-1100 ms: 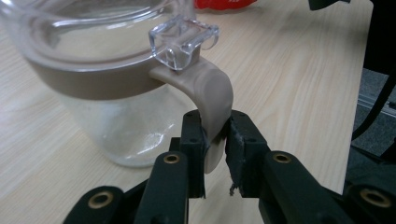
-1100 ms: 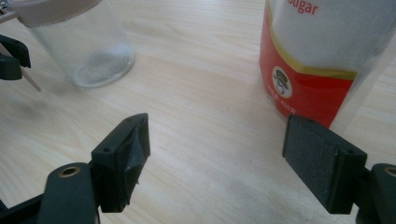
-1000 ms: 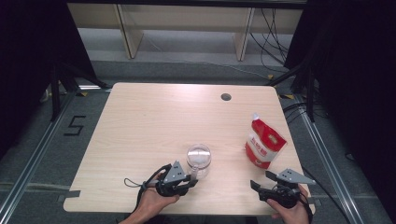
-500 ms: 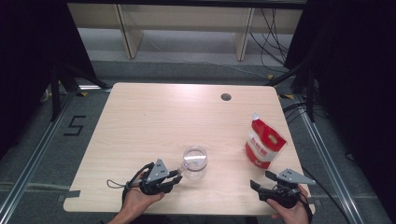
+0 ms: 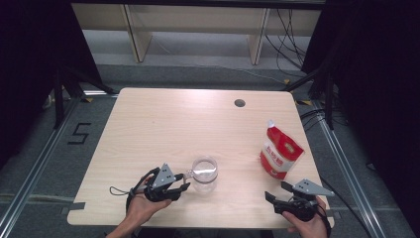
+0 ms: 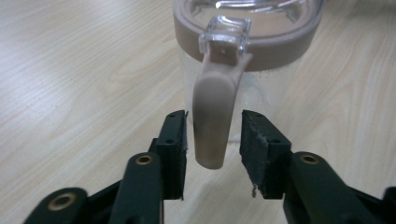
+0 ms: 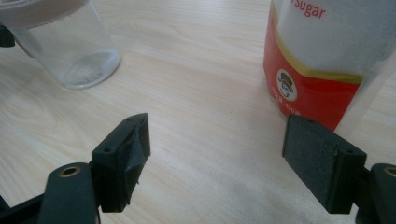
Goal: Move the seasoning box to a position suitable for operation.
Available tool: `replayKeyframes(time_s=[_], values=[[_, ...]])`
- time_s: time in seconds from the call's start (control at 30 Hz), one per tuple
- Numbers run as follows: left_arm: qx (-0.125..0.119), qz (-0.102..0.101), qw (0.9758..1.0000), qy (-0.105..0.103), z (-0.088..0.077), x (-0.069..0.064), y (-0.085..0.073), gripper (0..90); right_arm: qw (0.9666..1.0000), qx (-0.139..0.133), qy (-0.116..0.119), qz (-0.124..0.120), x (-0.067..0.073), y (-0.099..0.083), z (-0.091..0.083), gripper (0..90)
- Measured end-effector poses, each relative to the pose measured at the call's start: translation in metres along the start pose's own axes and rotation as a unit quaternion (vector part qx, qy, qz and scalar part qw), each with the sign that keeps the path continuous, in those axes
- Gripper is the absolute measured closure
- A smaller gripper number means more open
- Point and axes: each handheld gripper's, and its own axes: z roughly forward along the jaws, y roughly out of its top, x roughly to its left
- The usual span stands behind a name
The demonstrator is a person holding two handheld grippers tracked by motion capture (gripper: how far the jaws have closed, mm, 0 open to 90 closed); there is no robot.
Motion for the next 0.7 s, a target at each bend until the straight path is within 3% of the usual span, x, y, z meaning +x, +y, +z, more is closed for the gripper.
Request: replayKeyframes(time_s=[0.03, 0.2, 0.23, 0.5, 0.7], values=[[-0.008, -0.011, 0.9999, -0.002, 0.001, -0.001, 0.001, 61.0, 1.0, 0.0, 0.0, -0.001, 0.0, 0.0, 0.0, 24.2], [-0.01, 0.012, 0.9998, -0.01, 0.004, 0.002, 0.008, 71.9, 1.0, -0.003, 0.002, -0.003, -0.001, 0.0, 0.001, 24.3], [-0.013, 0.023, 0.9996, -0.011, 0.005, 0.002, 0.008, 72.1, 1.0, -0.003, 0.002, -0.003, -0.001, 0.0, 0.001, 24.3], [-0.022, 0.028, 0.9983, -0.045, 0.008, 0.001, 0.009, 72.6, 1.0, -0.003, -0.001, -0.005, 0.0, 0.0, 0.002, 24.3], [-0.026, 0.055, 0.996, -0.064, 0.011, -0.004, 0.013, 72.6, 0.9999, -0.005, 0.01, -0.002, 0.0, 0.0, 0.003, 24.4]])
